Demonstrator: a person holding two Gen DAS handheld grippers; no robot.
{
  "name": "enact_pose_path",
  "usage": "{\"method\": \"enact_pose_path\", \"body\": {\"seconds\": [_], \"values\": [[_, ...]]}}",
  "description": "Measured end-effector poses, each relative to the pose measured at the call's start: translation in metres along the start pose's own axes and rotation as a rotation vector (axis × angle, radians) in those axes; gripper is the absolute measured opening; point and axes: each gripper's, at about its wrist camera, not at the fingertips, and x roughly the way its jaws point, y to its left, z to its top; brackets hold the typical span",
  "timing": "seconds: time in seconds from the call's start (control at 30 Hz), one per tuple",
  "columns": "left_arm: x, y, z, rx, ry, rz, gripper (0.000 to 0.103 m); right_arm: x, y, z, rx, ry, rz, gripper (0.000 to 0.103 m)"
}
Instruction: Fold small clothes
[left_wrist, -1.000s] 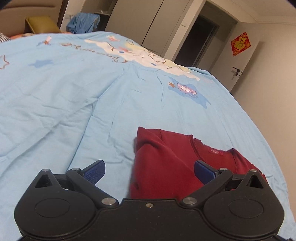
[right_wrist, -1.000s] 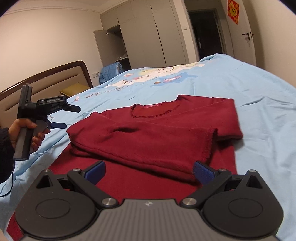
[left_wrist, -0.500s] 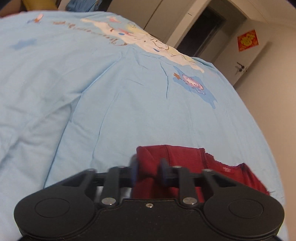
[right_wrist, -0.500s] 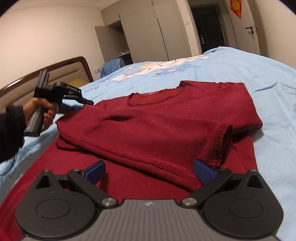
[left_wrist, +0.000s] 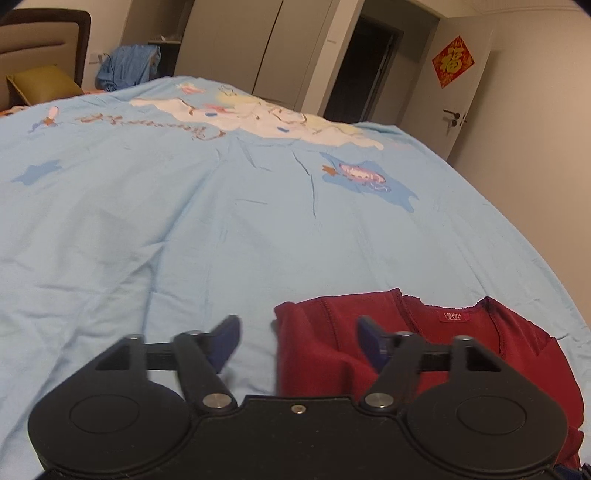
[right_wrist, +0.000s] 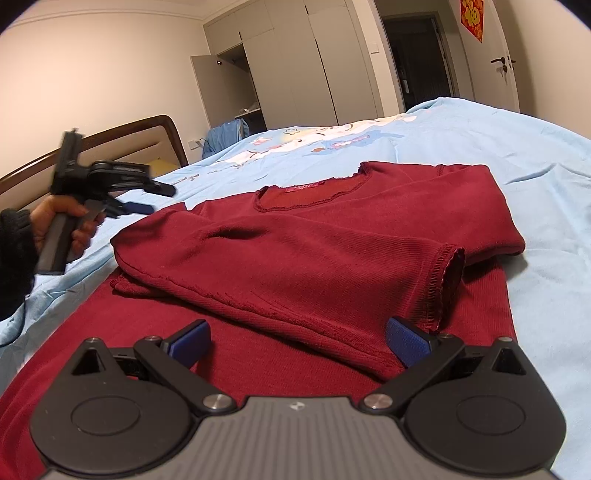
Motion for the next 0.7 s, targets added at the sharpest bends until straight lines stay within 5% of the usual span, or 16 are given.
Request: {"method": "enact_pose_path", "body": {"seconds": [0.17,0.37,0.5,0.7], "values": [[-0.052,0.007,-0.03,0.056,-0.087,0.087,0.098,0.0,0.001,-0.001,-0.006,-0.003,-0.004,0.103],[-0.091,0.015,-0.085,0.16,-0.073,0.204,0.099,0.001,0.003,-0.002,-0.017,-0.003,-0.013,0.103],[-0.089,0.007,-0.107,0.233,-0.019,0.202,0.099,0.002,0.005,-0.002,-0.025,-0.004,-0.018,0.103],[-0.081,-0.014,-0.106,0.236,-0.055,0.113,0.099,0.003,0.006,-0.003,-0.033,-0.003,-0.025,0.103]]}}
